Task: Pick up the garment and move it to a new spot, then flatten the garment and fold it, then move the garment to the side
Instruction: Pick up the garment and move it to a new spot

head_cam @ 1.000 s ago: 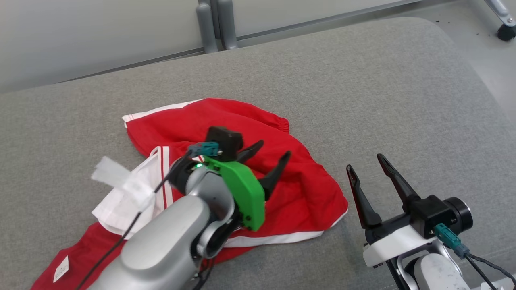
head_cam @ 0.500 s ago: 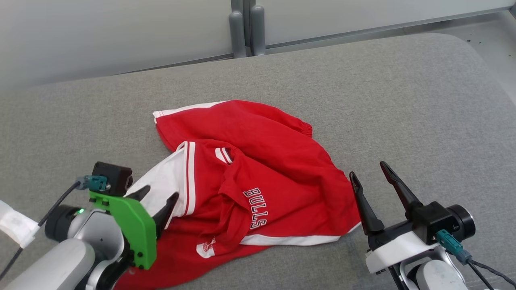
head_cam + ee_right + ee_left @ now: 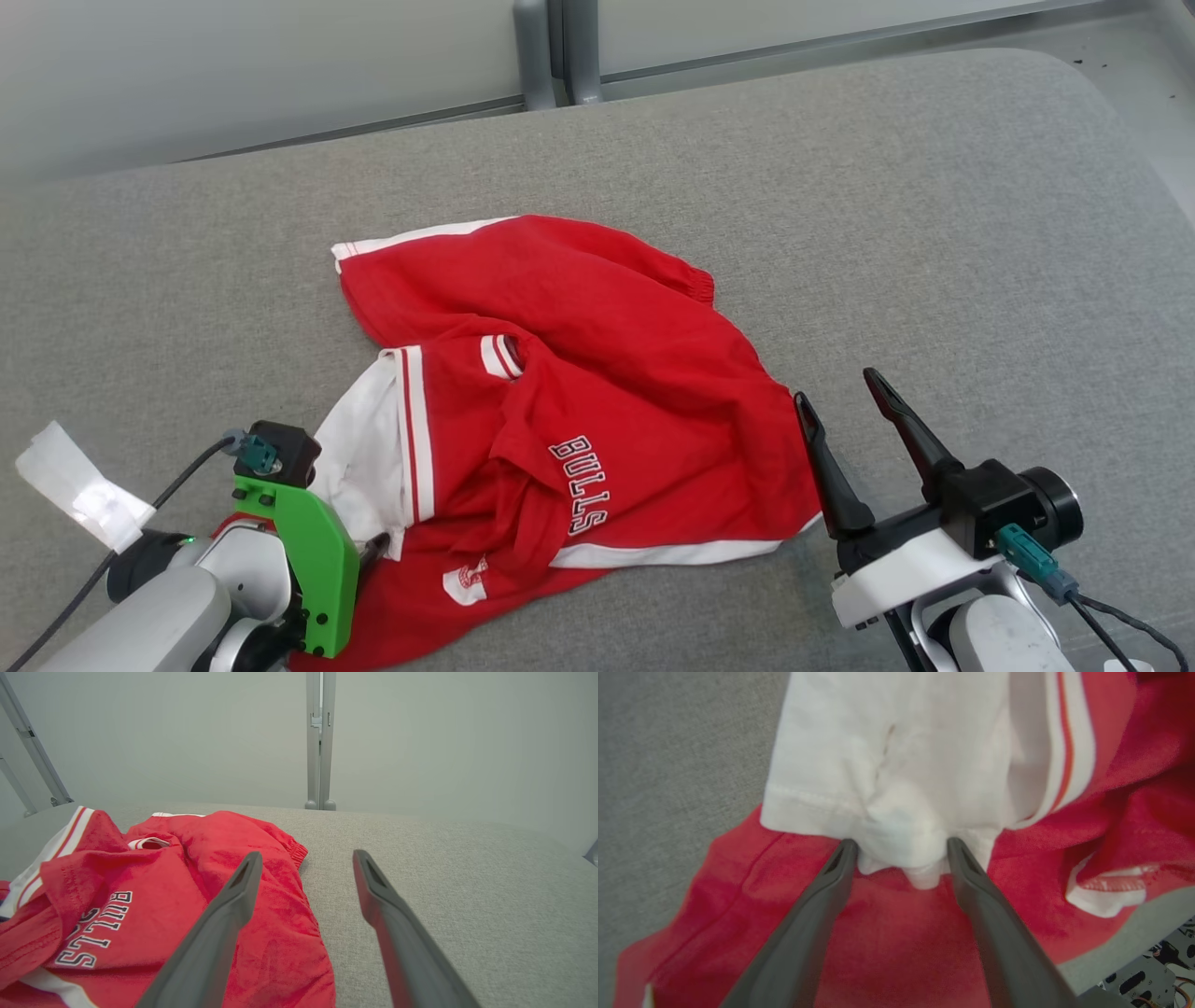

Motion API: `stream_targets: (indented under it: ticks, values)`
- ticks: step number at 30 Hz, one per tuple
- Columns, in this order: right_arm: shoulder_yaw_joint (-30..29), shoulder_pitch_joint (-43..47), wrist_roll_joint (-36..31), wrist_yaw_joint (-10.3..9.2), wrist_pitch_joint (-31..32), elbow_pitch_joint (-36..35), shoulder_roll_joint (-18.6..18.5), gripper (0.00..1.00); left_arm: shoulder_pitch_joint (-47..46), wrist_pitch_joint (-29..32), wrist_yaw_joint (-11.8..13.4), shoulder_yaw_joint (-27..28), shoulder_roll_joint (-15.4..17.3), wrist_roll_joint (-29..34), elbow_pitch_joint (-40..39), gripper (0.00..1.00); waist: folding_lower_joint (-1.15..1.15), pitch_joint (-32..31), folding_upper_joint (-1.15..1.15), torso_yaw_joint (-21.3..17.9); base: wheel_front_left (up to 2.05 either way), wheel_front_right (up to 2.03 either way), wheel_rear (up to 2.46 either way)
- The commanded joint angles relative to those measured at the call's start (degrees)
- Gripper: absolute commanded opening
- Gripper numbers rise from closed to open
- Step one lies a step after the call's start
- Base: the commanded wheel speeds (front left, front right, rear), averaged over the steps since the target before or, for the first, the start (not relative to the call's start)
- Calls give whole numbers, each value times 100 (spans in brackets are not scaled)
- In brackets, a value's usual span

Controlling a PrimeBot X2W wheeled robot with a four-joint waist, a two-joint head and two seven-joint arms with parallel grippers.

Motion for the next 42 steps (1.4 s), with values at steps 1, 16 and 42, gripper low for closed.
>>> stream_targets:
  ticks: [1, 16, 42]
  values:
    - [-21, -44, 43, 1, -20, 16, 7, 100, -122, 83, -65, -77, 1, 132, 180, 100, 0, 35, 69, -78, 0, 0, 0]
    - [-180, 82, 67, 1, -20, 32, 50, 100, -262, 32, -381, 42, 174, -43, 506, 0, 0, -25, 69, -126, 0, 0, 0]
    - [-149, 121, 105, 1, -20, 89, 122, 100, 461, -1992, 1173, 2686, 2369, -828, 98, 0, 0, -36, 69, 42, 0, 0, 0]
